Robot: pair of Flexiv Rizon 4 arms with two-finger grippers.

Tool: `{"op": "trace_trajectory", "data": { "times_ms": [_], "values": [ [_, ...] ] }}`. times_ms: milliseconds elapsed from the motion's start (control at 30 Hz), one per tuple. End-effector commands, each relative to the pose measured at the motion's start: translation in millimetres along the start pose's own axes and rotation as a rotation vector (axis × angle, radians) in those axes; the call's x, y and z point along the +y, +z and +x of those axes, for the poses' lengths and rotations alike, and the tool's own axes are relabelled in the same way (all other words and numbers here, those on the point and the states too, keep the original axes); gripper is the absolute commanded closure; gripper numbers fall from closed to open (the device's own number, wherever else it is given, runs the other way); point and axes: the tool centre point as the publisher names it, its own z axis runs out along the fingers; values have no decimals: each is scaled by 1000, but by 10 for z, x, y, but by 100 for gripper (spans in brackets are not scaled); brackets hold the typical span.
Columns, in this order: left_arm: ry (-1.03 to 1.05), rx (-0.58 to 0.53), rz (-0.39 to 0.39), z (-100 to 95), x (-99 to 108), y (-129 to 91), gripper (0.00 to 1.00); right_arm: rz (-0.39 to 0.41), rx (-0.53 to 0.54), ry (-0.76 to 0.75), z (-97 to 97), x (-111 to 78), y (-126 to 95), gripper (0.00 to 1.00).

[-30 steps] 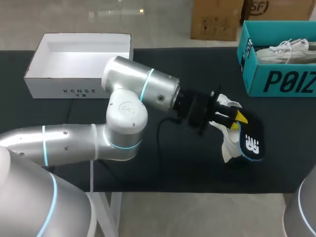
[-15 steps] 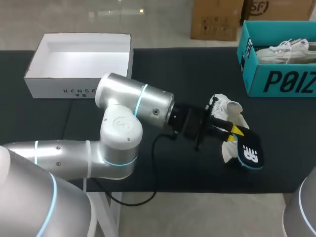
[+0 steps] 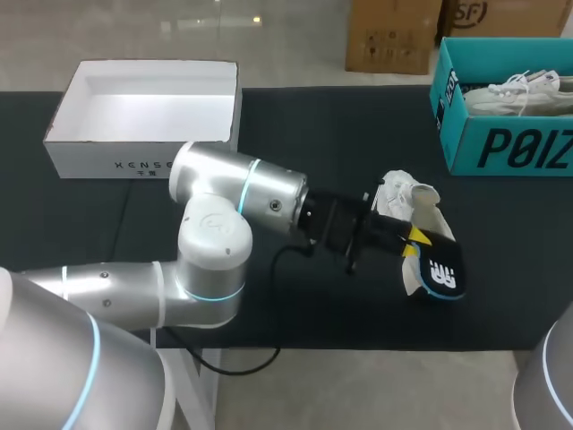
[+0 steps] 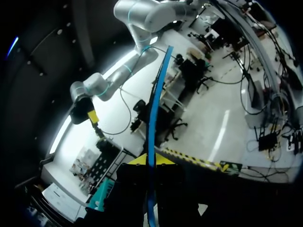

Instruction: Take the shoe out of the shoebox, open the shoe tongue, remove and reinsert the insole, then place the shoe into the shoebox

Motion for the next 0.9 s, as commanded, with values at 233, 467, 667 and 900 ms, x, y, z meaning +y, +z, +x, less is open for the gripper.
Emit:
{"op": "trace_trajectory", "data": {
  "times_ms": [233, 467, 667, 900],
  "values": [
    [3, 49, 27, -35, 184, 139, 100, 3, -2, 2, -4, 5, 1, 0],
    [-18, 86, -4, 55, 300, 195, 100, 3, -2, 2, -4, 5, 1, 0],
    [-16, 121, -56, 73, 359, 205, 100, 3, -2, 2, -4, 5, 1, 0],
    [-15, 120, -88, 125, 457, 136, 100, 3, -2, 2, -4, 5, 1, 0]
  ]
}}
